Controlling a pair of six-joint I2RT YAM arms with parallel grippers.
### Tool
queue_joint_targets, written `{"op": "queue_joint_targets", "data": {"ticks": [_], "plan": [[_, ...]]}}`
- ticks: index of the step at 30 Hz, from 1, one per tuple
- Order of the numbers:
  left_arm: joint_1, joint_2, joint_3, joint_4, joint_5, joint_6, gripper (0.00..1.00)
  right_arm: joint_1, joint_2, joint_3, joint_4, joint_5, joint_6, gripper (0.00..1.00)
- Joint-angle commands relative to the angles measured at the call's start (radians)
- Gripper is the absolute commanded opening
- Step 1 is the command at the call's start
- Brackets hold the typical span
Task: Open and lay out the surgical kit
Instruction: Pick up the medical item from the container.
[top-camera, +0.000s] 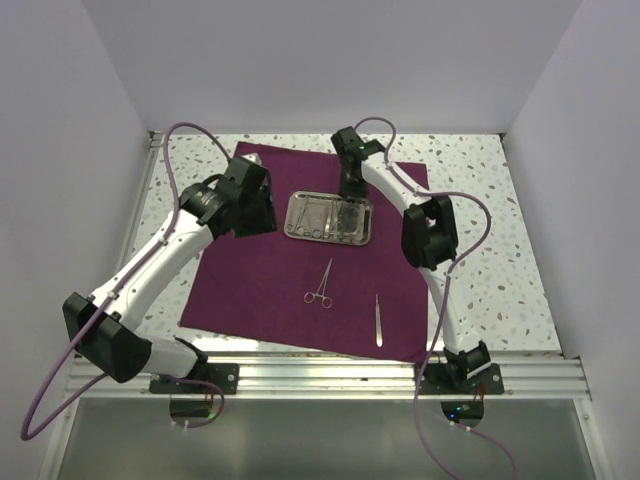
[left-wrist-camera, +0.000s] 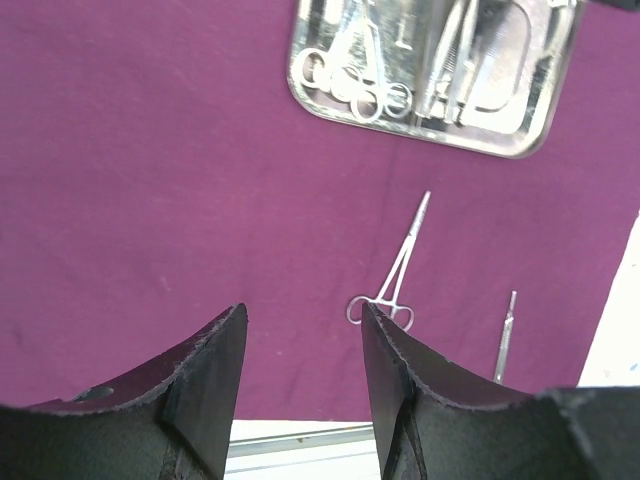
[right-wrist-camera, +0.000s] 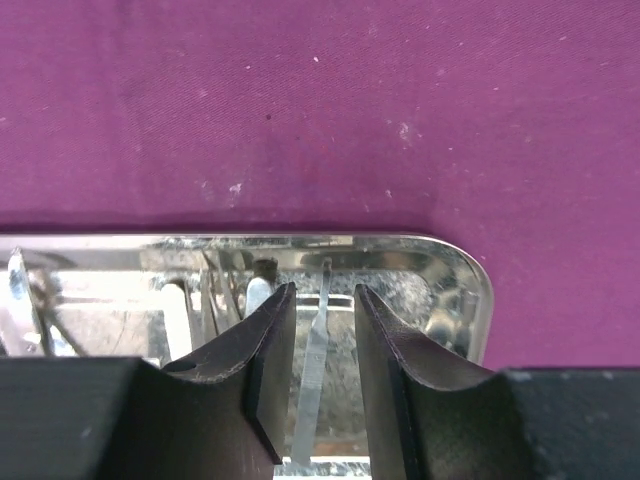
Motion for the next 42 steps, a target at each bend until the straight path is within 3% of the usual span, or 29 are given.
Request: {"op": "queue_joint_targets", "data": {"ticks": [1,13,16,18,25,36,42], "plan": [[0.024,-0.029,-0.016,0.006,0.015,0.037,0.53,0.005,0.020,0.009,-0.004,-0.005,0.044,0.34],[0.069,-0.036,-0.036,0.017,0.032,0.057,0.53,0.008,0.085,0.031,-0.065,0.025,0.107,0.24],[0.084,-0.041,-0.040,0.018,0.037,0.062,0.53,0.016,0.100,0.011,-0.071,0.012,0.124,0.13],[0.089,-0.042,-0.040,0.015,0.037,0.060,0.53,0.025,0.118,0.034,-0.100,0.021,0.128,0.00],[0.097,-0.042,-0.047,0.015,0.029,0.071,0.53,0.025,0.111,0.035,-0.085,-0.008,0.122,0.00],[0.103,0.008,-0.004,0.049,0.014,0.103,0.53,0.010,-0.171,0.031,-0.057,-0.060,0.105,0.00],[0.103,0.068,0.016,0.099,0.012,0.135,0.53,0.013,-0.438,-0.274,0.019,-0.083,0.099,0.00]]}}
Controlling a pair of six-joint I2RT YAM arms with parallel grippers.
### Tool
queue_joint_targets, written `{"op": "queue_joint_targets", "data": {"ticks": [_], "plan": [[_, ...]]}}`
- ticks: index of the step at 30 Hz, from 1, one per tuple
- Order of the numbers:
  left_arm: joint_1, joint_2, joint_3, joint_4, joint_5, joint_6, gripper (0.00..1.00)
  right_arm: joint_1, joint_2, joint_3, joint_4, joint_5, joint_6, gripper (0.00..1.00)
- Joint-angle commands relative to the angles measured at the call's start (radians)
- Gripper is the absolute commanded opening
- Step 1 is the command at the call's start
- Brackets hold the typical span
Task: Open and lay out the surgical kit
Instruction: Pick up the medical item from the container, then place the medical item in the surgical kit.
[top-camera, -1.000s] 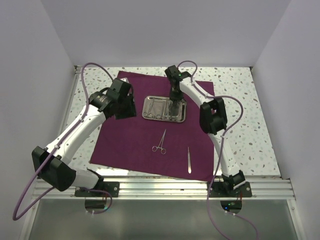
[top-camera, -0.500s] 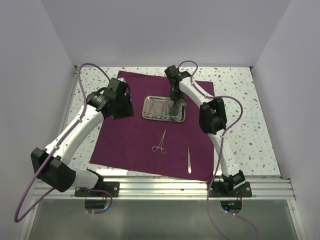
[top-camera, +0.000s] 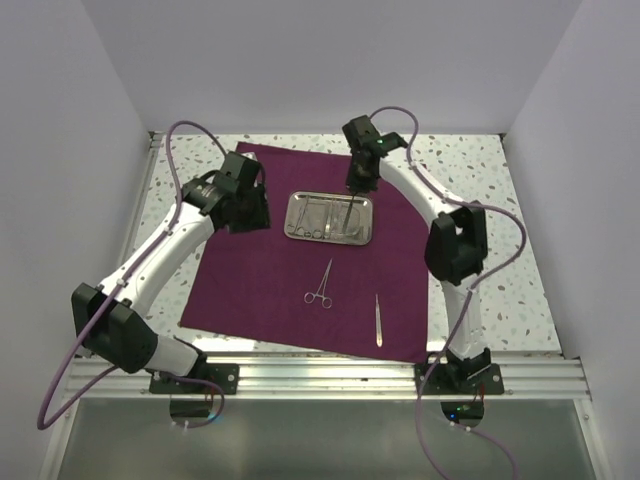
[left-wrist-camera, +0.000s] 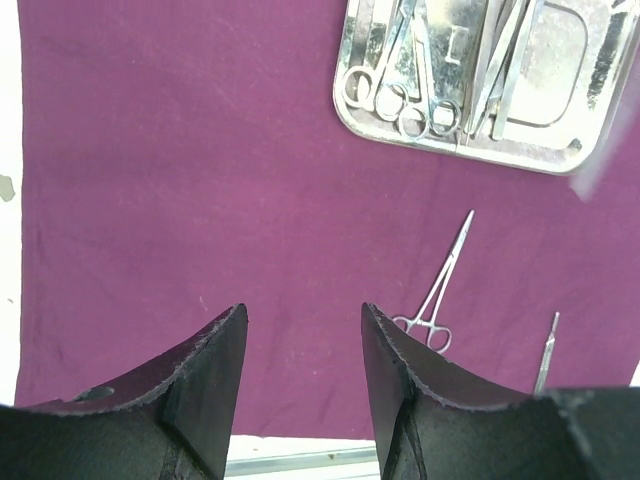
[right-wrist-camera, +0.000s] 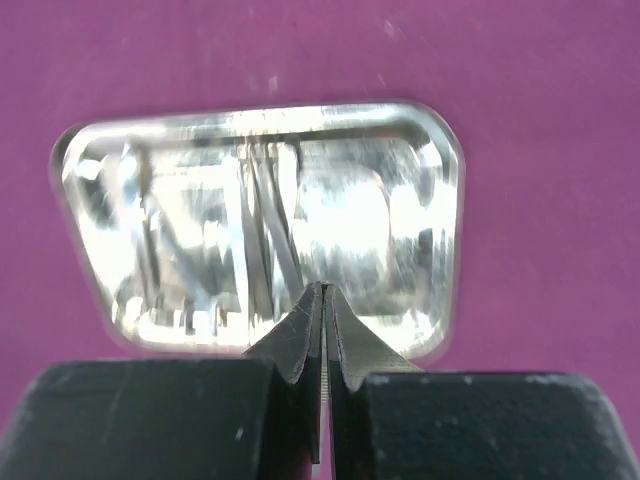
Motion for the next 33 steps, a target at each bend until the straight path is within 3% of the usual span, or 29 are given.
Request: {"op": "queue_joint_targets", "data": {"ticks": [1,3,7,13,19,20,21,22,23,27,33], "plan": [[0.008,0.040,0.045,0.075,-0.013,0.055,0.53,0.007,-0.238,-0.216,0.050,-0.024,-0.006,0.00],[0.008,0.076,0.057,0.111,-0.007,0.067,0.53,0.018,-0.319,-0.324,0.073,-0.025,-0.017,0.00],[0.008,0.165,0.095,0.176,0.025,0.095,0.56,0.056,-0.528,-0.695,0.119,-0.001,-0.041,0.00],[0.008,0.330,0.182,0.288,0.109,0.122,0.82,0.140,-0.757,-1.070,0.214,-0.010,0.009,0.00],[-0.009,0.531,0.337,0.282,0.116,0.150,0.79,0.157,-0.866,-1.221,0.228,-0.045,0.052,0.00],[-0.021,0.573,0.371,0.282,0.117,0.153,0.78,0.157,-0.870,-1.224,0.221,-0.048,0.051,0.11],[-0.030,0.592,0.387,0.282,0.116,0.156,0.77,0.157,-0.881,-1.227,0.212,-0.048,0.046,0.54],[-0.039,0.612,0.403,0.280,0.116,0.159,0.76,0.157,-0.887,-1.224,0.198,-0.044,0.046,0.77],[-0.059,0.646,0.431,0.282,0.107,0.159,0.75,0.157,-0.898,-1.218,0.170,-0.025,0.045,0.85],[-0.093,0.719,0.500,0.295,0.091,0.144,0.71,0.157,-0.941,-1.176,0.100,0.008,0.022,0.88],[-0.108,0.847,0.637,0.320,0.097,0.132,0.50,0.157,-0.985,-1.092,0.001,0.041,-0.003,0.88]]}}
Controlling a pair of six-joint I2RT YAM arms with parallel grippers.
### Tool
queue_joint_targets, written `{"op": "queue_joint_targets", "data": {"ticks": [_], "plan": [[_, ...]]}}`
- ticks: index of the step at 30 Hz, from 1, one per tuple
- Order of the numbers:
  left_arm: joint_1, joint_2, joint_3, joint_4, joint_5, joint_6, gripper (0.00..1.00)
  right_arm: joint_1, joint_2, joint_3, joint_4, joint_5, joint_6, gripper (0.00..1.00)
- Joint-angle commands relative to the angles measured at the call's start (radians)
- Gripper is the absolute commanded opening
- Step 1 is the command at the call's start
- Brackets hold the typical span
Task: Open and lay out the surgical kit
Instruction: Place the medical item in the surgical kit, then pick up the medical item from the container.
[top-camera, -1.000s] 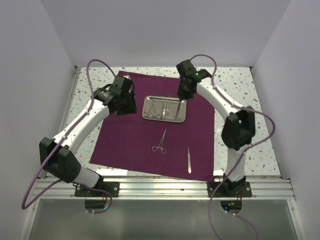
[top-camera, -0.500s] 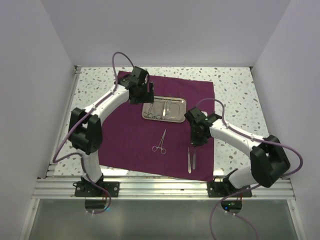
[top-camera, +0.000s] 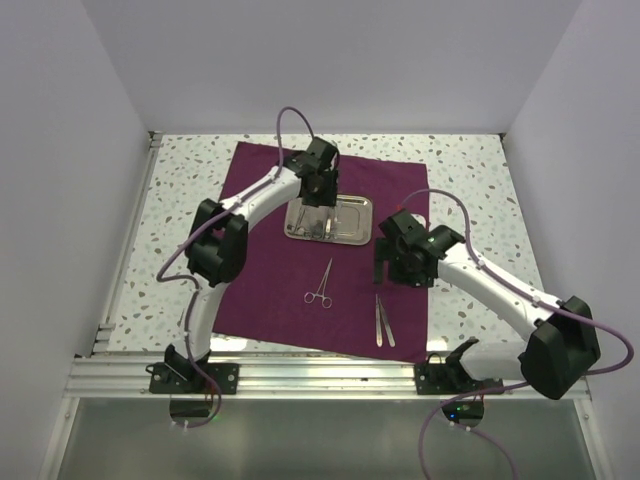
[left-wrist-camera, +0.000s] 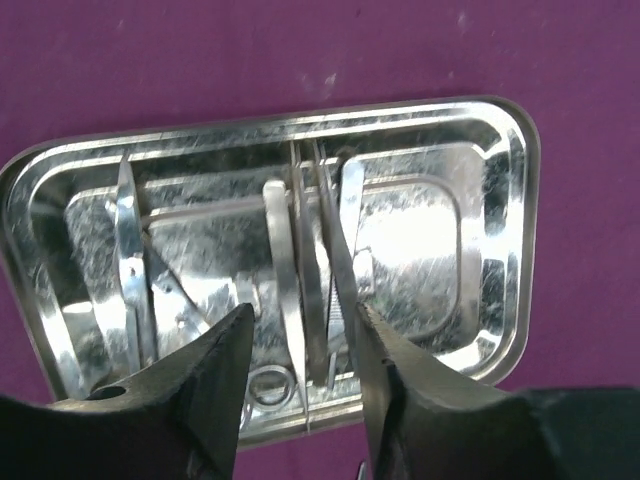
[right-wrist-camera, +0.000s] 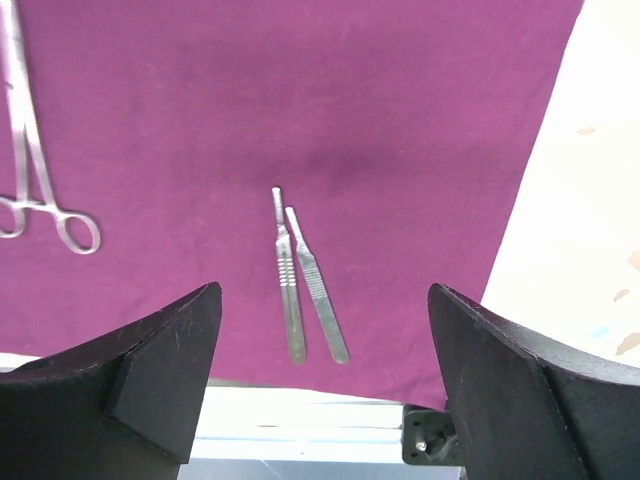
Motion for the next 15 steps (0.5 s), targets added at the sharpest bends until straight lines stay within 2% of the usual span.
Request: {"op": "queue_joint_targets", "data": {"ticks": [1,8,15], "plan": [[0.006,0.057,0.109,0.052,0.004,0.005,0.48,0.002,-0.043,0.074,-0.076,0.044,-0.021,0.88],[0.006,0.177,0.248,0.020,-0.027,0.000,0.42,0.000,-0.055,0.131,-0.144,0.076,-0.044,0.87],[0.008,0.191,0.249,0.033,-0.062,-0.018,0.34,-0.003,-0.023,0.155,-0.157,0.088,-0.073,0.86]]}}
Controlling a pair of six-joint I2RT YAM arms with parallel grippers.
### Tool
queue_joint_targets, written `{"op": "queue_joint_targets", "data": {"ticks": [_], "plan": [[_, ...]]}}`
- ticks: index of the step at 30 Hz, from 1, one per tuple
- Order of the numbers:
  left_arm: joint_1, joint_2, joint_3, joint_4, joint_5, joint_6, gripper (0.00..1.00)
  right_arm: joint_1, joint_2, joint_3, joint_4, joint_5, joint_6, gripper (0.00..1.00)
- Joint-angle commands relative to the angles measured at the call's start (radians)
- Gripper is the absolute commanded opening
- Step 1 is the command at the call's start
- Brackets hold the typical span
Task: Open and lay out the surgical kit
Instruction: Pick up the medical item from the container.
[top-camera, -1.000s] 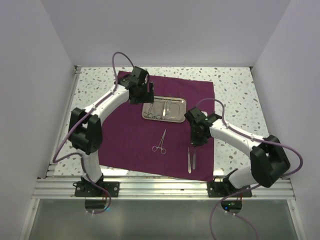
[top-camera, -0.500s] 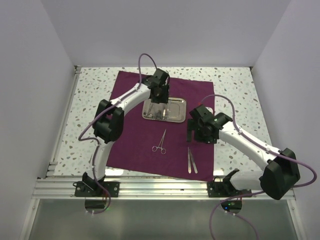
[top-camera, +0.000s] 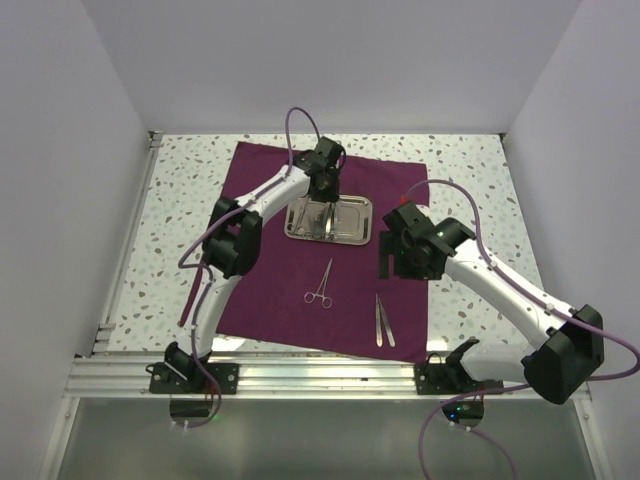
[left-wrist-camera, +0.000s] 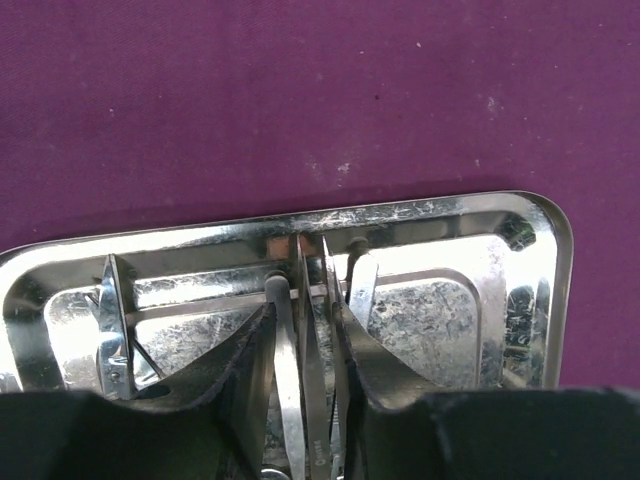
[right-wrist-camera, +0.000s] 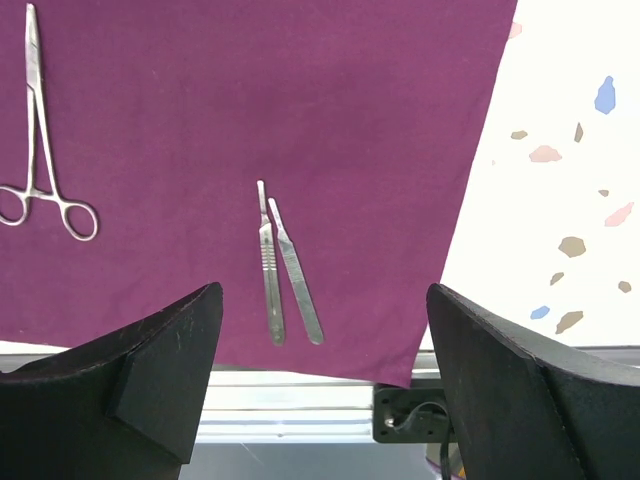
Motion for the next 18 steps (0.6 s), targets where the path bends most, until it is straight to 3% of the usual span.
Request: {"op": "queue_joint_targets", "data": {"ticks": [1,8,18], "plan": [[0.008,-0.004,0.041,0.027,-0.035,-0.015,0.32,-0.005,0.010,0.040,-0.029,0.031,-0.027,0.86],[0.011,0.006,0.028,0.028,-0.035,-0.013,0.26,-0.019,0.023,0.043,-0.021,0.028,-0.041,0.86],[0.007,0.025,-0.004,0.050,-0.004,0.000,0.29,-0.031,0.031,0.046,-0.024,0.028,-0.042,0.85]]}}
